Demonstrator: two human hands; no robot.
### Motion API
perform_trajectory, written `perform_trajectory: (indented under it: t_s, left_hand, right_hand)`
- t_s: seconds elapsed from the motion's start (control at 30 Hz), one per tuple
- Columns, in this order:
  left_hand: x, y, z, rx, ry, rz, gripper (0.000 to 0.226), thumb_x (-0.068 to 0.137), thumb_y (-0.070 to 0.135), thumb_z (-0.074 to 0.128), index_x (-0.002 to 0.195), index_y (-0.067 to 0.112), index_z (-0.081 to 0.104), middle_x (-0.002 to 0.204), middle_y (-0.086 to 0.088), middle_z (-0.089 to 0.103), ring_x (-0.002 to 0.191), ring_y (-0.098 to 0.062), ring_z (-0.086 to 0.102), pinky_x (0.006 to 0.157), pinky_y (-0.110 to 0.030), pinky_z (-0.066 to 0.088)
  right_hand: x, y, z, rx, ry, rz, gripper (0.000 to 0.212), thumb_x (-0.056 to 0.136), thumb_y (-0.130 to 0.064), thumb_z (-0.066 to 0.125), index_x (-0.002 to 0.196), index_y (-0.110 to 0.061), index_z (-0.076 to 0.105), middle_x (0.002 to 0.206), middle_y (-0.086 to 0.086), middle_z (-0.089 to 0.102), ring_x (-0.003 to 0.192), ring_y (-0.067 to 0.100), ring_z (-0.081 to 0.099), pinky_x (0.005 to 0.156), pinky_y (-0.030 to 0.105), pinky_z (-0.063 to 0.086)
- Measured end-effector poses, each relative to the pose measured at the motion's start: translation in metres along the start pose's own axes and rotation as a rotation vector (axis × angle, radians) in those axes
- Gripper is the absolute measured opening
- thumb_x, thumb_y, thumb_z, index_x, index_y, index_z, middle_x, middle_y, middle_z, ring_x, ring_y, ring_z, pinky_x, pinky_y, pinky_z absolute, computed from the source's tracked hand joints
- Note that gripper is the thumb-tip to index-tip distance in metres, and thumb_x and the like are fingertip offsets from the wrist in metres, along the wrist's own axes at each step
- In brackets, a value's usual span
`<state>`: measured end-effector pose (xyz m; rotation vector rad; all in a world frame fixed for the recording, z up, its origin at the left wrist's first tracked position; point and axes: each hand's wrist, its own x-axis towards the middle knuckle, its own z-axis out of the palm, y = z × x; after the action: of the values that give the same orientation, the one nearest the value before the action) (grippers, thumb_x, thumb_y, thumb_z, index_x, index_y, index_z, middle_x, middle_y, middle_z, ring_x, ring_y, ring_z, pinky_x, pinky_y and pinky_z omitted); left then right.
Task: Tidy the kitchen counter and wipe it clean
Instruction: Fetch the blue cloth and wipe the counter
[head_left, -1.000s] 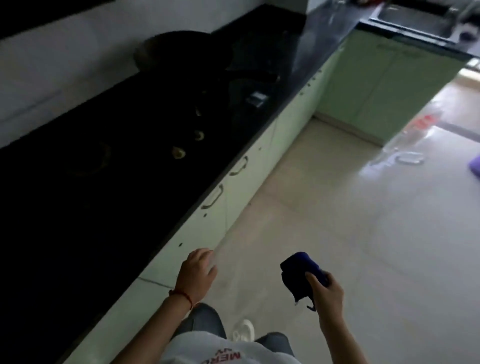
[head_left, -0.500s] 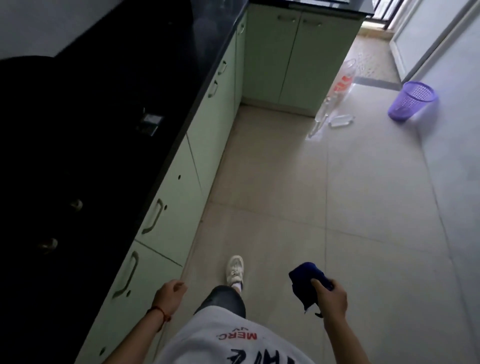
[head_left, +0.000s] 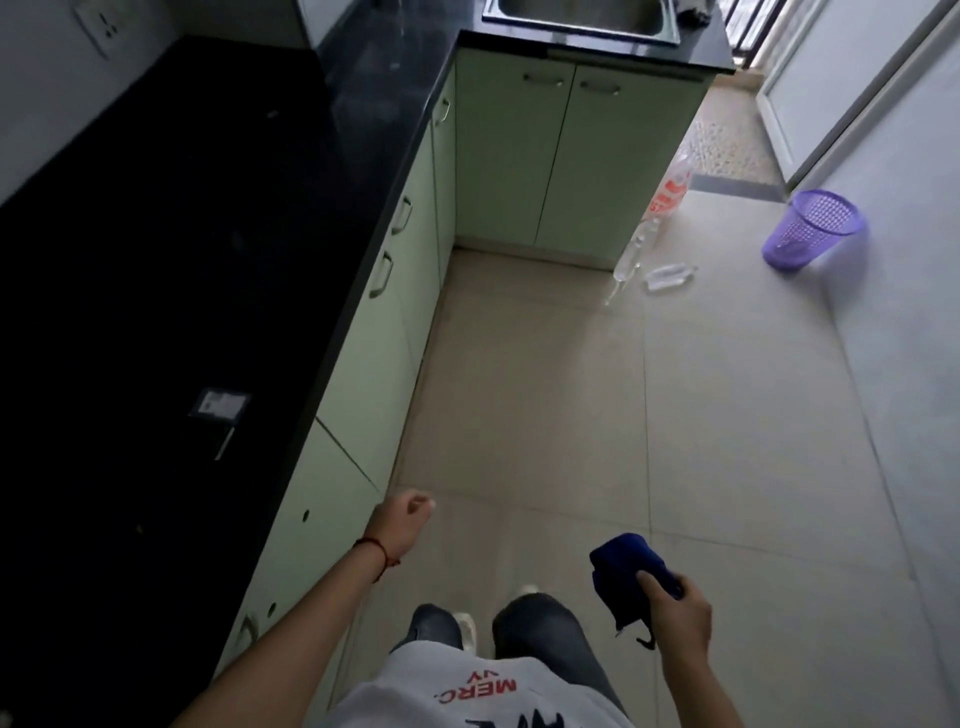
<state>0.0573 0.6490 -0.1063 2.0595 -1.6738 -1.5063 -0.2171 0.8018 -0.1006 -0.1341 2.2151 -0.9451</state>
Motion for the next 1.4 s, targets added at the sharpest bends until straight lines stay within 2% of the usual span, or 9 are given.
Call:
perform_trajectory:
  t_s: [0.17,0.3,0.5,0.6,0.8,1.03,1.17,1.3,1.4]
  left_hand:
    - [0.055,0.047,-0.018,-0.057,0.069,0.003,0.029,0.089,0.023,0.053,0.112,0.006,0.061,0.115,-0.014,0.064,0.107,-0.025,0.059,0.087,-0.025,0.043]
    - [0.087,0.074,-0.034,-0.107,0.169,-0.010,0.029,0.088,0.022,0.053,0.113,0.008,0.060,0.115,-0.013,0.065,0.105,-0.023,0.059,0.084,-0.023,0.043]
    - [0.108,0.116,-0.071,-0.137,0.449,0.038,0.045,0.084,0.036,0.046,0.117,0.007,0.058,0.120,-0.012,0.059,0.110,-0.023,0.056,0.093,-0.028,0.043]
    - [0.111,0.129,-0.089,-0.081,0.637,0.041,0.067,0.074,0.049,0.029,0.115,0.006,0.059,0.122,-0.010,0.057,0.114,-0.024,0.052,0.097,-0.029,0.041]
    - [0.139,0.114,-0.135,0.088,0.901,-0.068,0.046,0.080,0.034,0.038,0.111,0.008,0.061,0.123,-0.015,0.059,0.118,-0.027,0.047,0.094,-0.048,0.047]
    - [0.176,0.076,-0.192,0.154,0.893,-0.345,0.045,0.081,0.034,0.044,0.116,0.009,0.057,0.128,-0.018,0.056,0.121,-0.038,0.050,0.092,-0.053,0.048]
    - [0.190,0.057,-0.202,0.138,0.831,-0.478,0.056,0.089,0.045,0.023,0.119,0.010,0.055,0.131,-0.018,0.054,0.123,-0.037,0.049,0.096,-0.057,0.042]
    - [0.192,0.055,-0.205,0.146,0.820,-0.509,0.069,0.091,0.050,0.003,0.124,0.013,0.051,0.136,-0.014,0.050,0.127,-0.032,0.045,0.101,-0.054,0.038]
    - [0.195,0.054,-0.205,0.141,0.834,-0.527,0.065,0.091,0.050,0.004,0.126,0.016,0.048,0.136,-0.011,0.050,0.128,-0.028,0.042,0.103,-0.052,0.037]
  right_hand:
    - [0.060,-0.063,0.038,-0.022,-0.041,-0.009,0.031,0.082,-0.010,0.062,0.112,-0.001,0.057,0.100,0.016,0.058,0.087,0.029,0.053,0.049,0.024,0.037]
    - [0.109,-0.139,0.077,-0.111,-0.145,-0.093,0.032,0.082,-0.011,0.062,0.112,-0.001,0.057,0.099,0.017,0.060,0.086,0.029,0.054,0.063,0.031,0.045]
    - [0.150,-0.279,0.153,-0.281,-0.381,-0.331,0.031,0.083,-0.014,0.062,0.111,-0.002,0.056,0.101,0.018,0.061,0.083,0.029,0.056,0.048,0.024,0.039]
    - [0.144,-0.339,0.202,-0.339,-0.524,-0.432,0.032,0.084,-0.014,0.060,0.114,-0.002,0.054,0.097,0.017,0.060,0.080,0.029,0.057,0.048,0.026,0.042]
    - [0.085,-0.421,0.313,-0.301,-0.817,-0.603,0.022,0.084,-0.011,0.060,0.106,-0.007,0.057,0.092,0.012,0.061,0.077,0.021,0.059,0.053,0.021,0.044]
    - [0.015,-0.449,0.423,-0.338,-1.071,-0.640,0.019,0.081,-0.010,0.064,0.099,-0.008,0.061,0.087,0.010,0.065,0.079,0.022,0.063,0.070,0.030,0.054]
    - [0.004,-0.449,0.469,-0.483,-1.152,-0.680,0.018,0.081,-0.012,0.064,0.099,-0.015,0.062,0.100,0.015,0.066,0.088,0.025,0.064,0.081,0.039,0.054]
    - [0.020,-0.440,0.487,-0.859,-0.871,-1.419,0.052,0.083,-0.022,0.062,0.131,-0.016,0.043,0.136,0.013,0.042,0.123,0.029,0.041,0.101,0.040,0.040]
    - [0.025,-0.434,0.490,-0.891,-0.925,-1.806,0.055,0.083,-0.037,0.058,0.133,-0.021,0.042,0.142,0.011,0.040,0.127,0.029,0.038,0.100,0.043,0.040]
